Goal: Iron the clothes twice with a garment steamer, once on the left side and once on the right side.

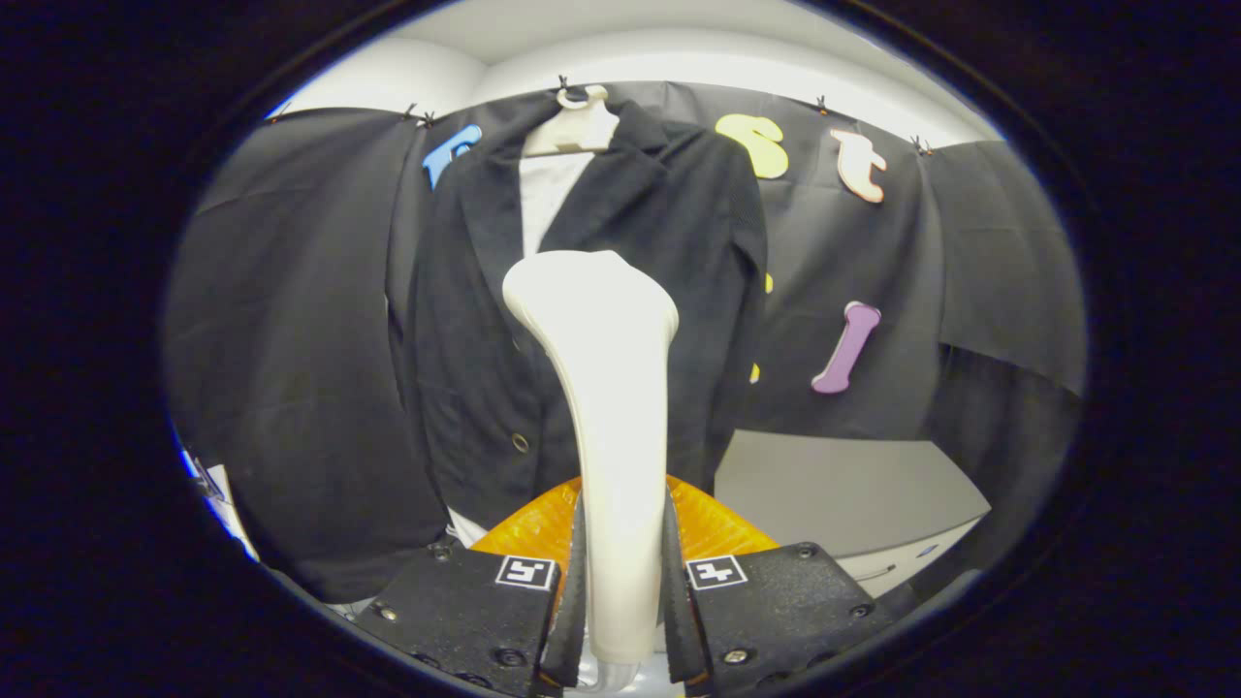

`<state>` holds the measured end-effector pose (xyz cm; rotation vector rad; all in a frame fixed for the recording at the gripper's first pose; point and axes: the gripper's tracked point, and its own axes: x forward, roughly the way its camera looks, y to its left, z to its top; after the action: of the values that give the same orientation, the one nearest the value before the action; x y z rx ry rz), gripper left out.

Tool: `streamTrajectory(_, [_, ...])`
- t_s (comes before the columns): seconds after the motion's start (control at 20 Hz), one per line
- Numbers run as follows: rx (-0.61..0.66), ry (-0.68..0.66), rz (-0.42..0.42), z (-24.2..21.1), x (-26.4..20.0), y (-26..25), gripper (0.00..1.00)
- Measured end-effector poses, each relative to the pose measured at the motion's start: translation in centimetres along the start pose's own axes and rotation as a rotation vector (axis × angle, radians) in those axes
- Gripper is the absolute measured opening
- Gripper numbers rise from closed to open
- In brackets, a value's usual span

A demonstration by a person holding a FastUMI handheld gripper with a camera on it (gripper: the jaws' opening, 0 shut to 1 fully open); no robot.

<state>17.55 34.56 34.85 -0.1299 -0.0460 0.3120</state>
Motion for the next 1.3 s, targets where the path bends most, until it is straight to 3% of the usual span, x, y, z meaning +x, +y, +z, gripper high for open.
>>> streamTrajectory(0.35, [-0.034, -0.149, 0.056, 10.4, 0.0, 6.5, 0.36])
streamTrajectory(0.7, [-0.085, -0.203, 0.067, 15.6, 2.5, 11.8, 0.36])
streamTrajectory(0.95, [-0.134, -0.188, 0.048, 16.2, 4.8, 14.7, 0.36])
streamTrajectory(1.3, [-0.162, -0.136, 0.039, 14.0, 7.0, 15.2, 0.36])
